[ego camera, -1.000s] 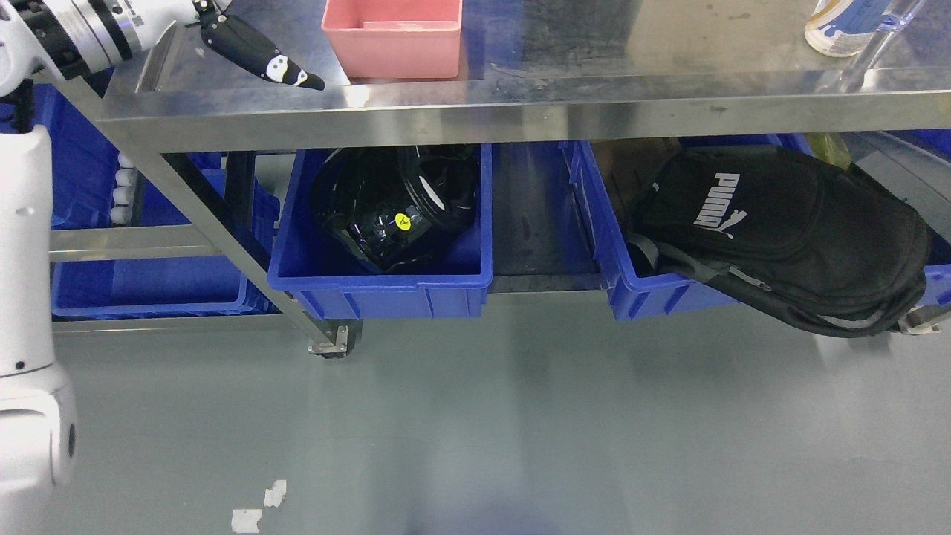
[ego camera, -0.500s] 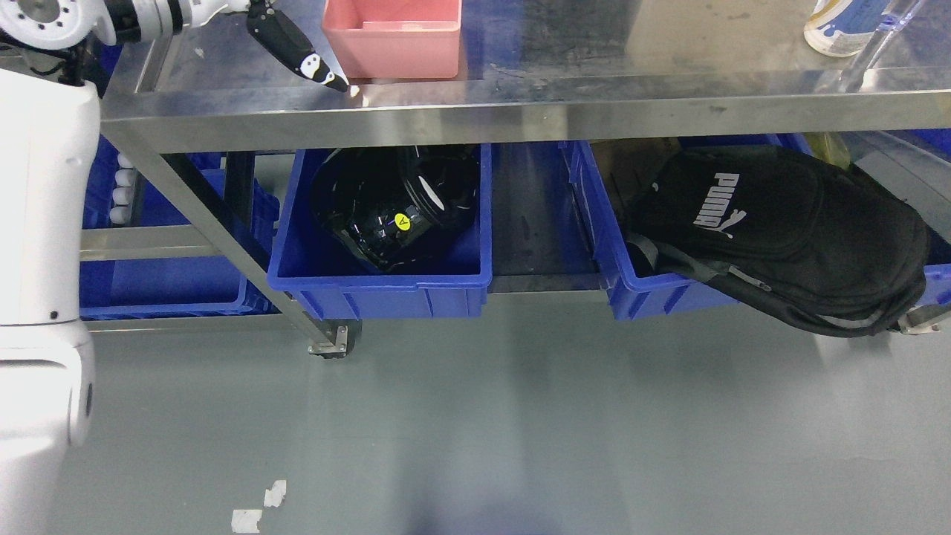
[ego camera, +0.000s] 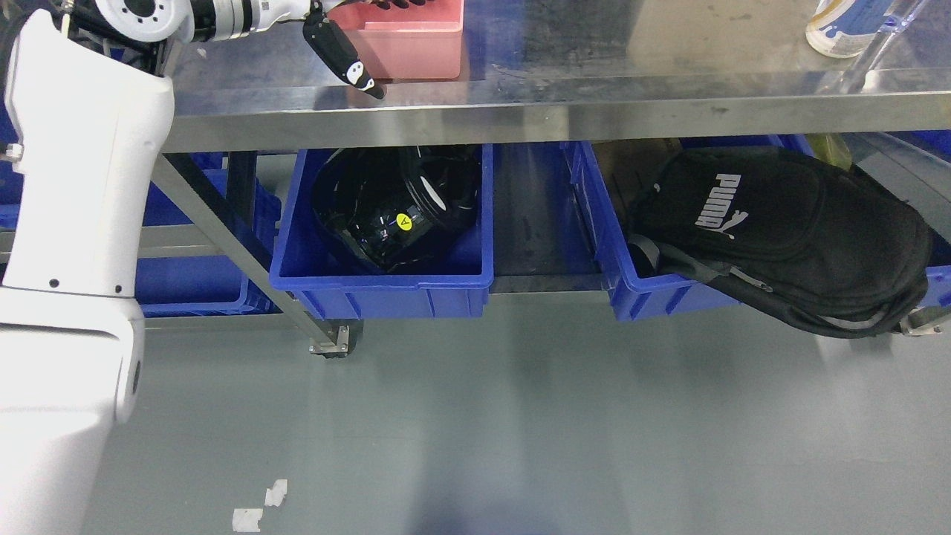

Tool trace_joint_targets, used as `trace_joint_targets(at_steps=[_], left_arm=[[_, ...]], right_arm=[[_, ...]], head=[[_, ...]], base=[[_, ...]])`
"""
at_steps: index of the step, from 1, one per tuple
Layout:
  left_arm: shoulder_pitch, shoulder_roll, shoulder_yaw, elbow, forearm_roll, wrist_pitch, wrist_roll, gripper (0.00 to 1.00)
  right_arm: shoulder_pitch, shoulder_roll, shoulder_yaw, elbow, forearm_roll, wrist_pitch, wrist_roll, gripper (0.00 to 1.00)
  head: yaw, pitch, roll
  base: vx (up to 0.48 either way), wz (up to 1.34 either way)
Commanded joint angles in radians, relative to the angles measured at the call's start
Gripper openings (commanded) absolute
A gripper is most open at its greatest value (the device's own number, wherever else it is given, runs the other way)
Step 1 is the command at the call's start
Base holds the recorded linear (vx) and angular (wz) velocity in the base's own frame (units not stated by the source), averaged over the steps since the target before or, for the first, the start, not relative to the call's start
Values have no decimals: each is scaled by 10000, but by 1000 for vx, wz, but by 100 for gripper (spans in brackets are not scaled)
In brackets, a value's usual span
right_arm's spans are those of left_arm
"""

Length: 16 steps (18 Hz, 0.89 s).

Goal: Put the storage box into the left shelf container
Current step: 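Close the left hand fingers around the pink box's edge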

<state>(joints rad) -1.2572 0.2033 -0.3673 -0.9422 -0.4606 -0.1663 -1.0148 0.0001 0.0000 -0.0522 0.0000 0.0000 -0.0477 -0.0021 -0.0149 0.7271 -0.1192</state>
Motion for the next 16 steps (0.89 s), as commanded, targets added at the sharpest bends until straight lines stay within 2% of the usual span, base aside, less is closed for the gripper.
trace_joint_targets(at_steps=[1,8,9,10,14,16], left_arm=[[-405,-1113,-422,1905,-732,6,-22,93],[-390,-1235,-178,2136,-870,-24,-38,67],[-390,-1311,96,2166,-870,-161,-38,61],[-405,-1434,509,2182,-870,-512,-53,48],[-405,-1511,1753,2212,-840,-1340,-160,11],[-375,-1527,2518,2457,-702,-1771,-283,1]], right_arm=[[-47,-175,1,-175,-215,-13,-10,100],[-32,-175,1,-175,-215,-13,-10,100],[-47,-175,1,-175,-215,-13,-10,100],[-47,-175,1,-175,-215,-13,-10,100],[-32,-175,1,-175,-215,-13,5,100],[-32,-175,1,-175,-215,-13,-10,100]], head=[[0,0,0],[0,0,0],[0,0,0],[0,0,0],[0,0,0],[0,0,0]], base=[[2,69],[9,113],[6,106],[-2,77],[-6,46],[-9,55]])
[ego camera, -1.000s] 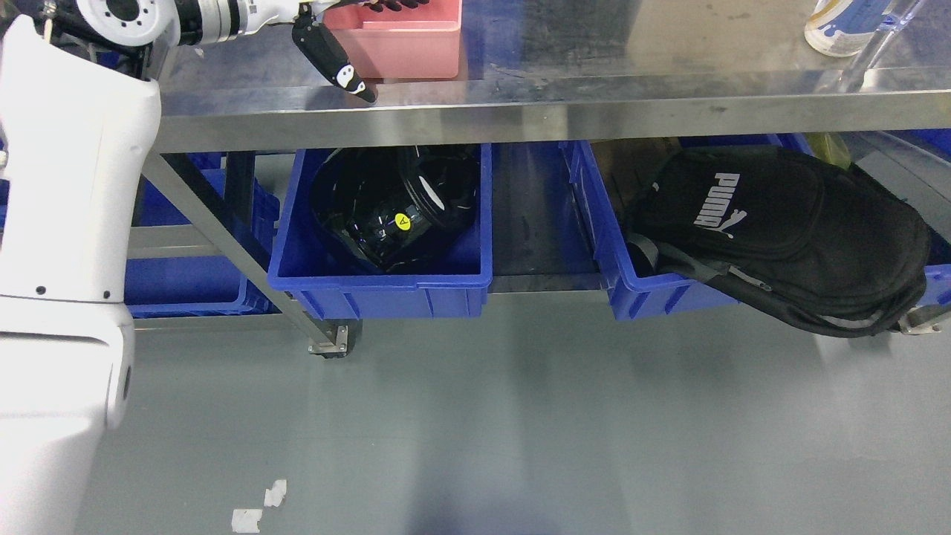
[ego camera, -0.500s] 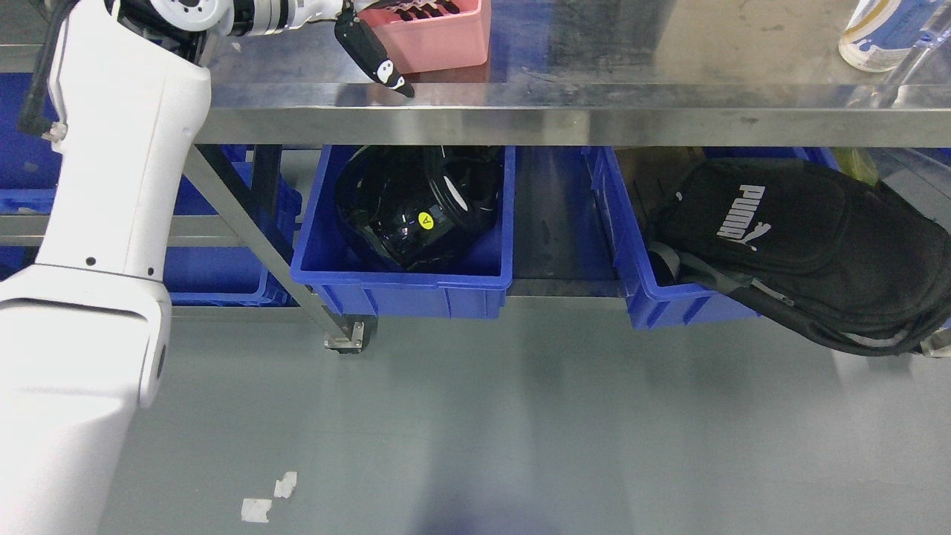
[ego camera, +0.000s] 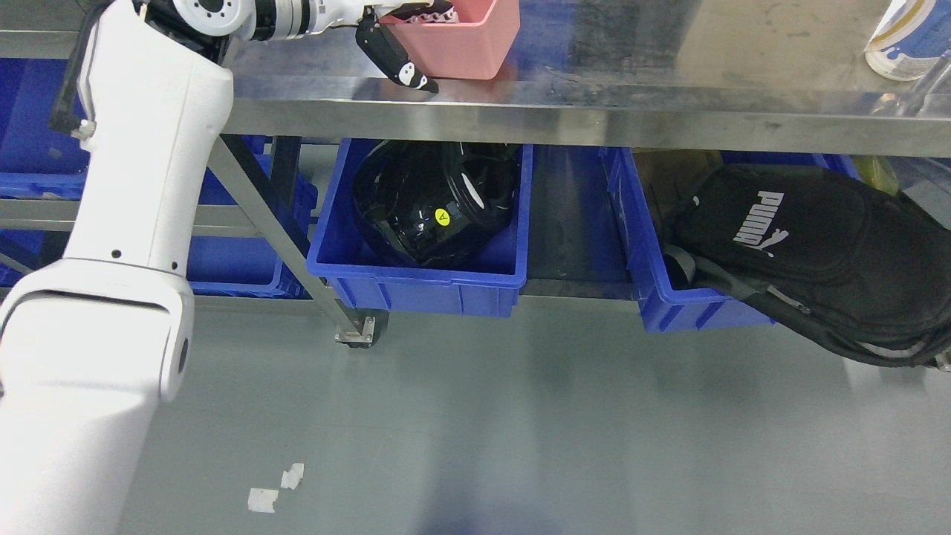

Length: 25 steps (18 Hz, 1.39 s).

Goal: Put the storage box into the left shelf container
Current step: 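Close the left hand fingers around the pink box's edge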

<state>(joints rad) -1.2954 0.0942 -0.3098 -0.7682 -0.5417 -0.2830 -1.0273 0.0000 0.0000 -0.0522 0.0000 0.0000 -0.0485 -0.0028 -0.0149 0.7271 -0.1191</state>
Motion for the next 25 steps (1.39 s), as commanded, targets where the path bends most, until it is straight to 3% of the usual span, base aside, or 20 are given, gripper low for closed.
trace_joint_targets(at_steps=[1,5,9,16,21,25], left_arm=[[38,-527,2510,763,246,-697,-189,0],[343,-767,4400,810,2679,-698,-204,0],[697,-767,4571,794,5549,-698,-143,0],[1218,-767,4709,-47,9217,-744,-36,0],[3224,-767,4571,-3340,10295,-728,1755,1],[5861,-767,3148,-6638,10311,-744,3642,1]], right_arm=[[-46,-175,0,-175,-215,-21,-3,100],[-46,-175,0,-175,-215,-6,-3,100],[-31,-175,0,-175,-215,-6,-2,100],[-46,-175,0,-175,-215,-6,-3,100],[-31,-175,0,-175,-215,-6,-3,100],[-46,-175,0,-175,-215,-6,-2,100]], head=[[0,0,0],[0,0,0],[0,0,0],[0,0,0],[0,0,0],[0,0,0]], base=[[-7,27],[0,0],[15,50],[-1,-13],[-1,-2],[0,0]])
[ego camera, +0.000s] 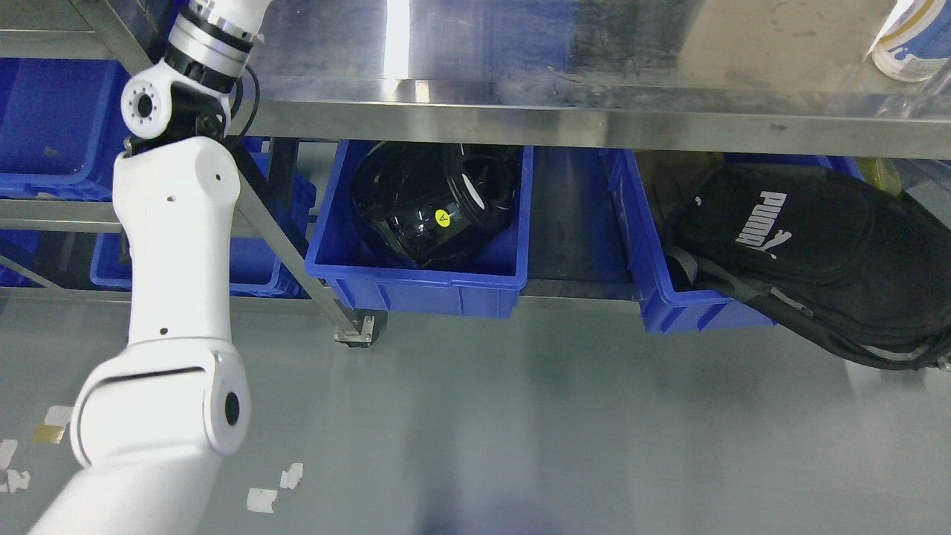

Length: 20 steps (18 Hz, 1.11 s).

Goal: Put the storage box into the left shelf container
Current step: 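Lift the pink box off the shelf with the left hand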

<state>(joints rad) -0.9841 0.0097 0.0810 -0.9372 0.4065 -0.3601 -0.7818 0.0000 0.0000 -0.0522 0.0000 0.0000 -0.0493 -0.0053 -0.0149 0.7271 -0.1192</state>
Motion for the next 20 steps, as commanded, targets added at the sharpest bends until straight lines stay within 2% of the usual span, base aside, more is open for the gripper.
trace_joint_targets(at_steps=[1,4,6,10,14,20], left_arm=[[3240,78,-1083,-5578,829,27,1449,1],[4407,78,-1836,-6838,829,-95,1544,1],[5022,78,-2174,-7331,844,-553,1544,1],[5805,78,-2359,-7410,844,-1092,1498,1],[6281,78,-2574,-7410,844,-1307,1452,1],[6895,78,-2728,-7410,844,-1476,1467,1]], right_arm=[[-31,-175,0,-174,-215,2,22,100],[-30,-175,0,-174,-215,-13,22,100],[-46,-175,0,-174,-215,2,22,100],[-31,-175,0,-174,-215,2,38,100],[-31,-175,0,-174,-215,2,22,100],[-46,-175,0,-174,-215,2,37,100]], head=[[0,0,0],[0,0,0],[0,0,0],[0,0,0],[0,0,0],[0,8,0]], base=[[0,0],[1,14],[19,126],[8,502],[-23,983],[58,1505]])
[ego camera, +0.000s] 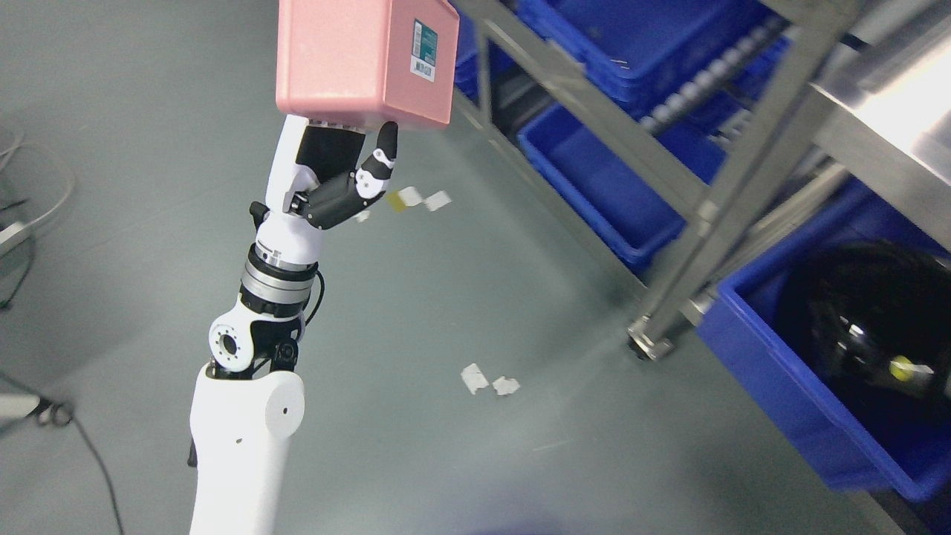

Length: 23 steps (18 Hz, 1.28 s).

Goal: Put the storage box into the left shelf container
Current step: 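Lift the pink box off the shelf with the left hand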

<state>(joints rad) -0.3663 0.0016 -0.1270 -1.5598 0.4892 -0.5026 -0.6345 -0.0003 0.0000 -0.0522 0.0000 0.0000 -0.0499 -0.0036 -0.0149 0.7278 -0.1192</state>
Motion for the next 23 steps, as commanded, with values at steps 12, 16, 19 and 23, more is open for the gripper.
trace_joint_targets(at_steps=[12,16,19,23], left_arm=[[1484,158,-678,-1169,17,-404,-21,1],[1637,158,-693,-1154,32,-435,-21,1],[1837,158,-800,-1153,32,-541,-36,1],[2388,158,-1061,-1153,47,-680,-36,1]], right_arm=[[-43,-174,0,-174,-215,8,21,100],[-28,-174,0,-174,-215,8,6,100],[-43,-174,0,-174,-215,8,6,100],[-28,-174,-15,-174,-215,-7,21,100]], head=[[0,0,0],[0,0,0],[0,2,0],[0,4,0]], base=[[327,892],[687,177],[699,150],[642,90]])
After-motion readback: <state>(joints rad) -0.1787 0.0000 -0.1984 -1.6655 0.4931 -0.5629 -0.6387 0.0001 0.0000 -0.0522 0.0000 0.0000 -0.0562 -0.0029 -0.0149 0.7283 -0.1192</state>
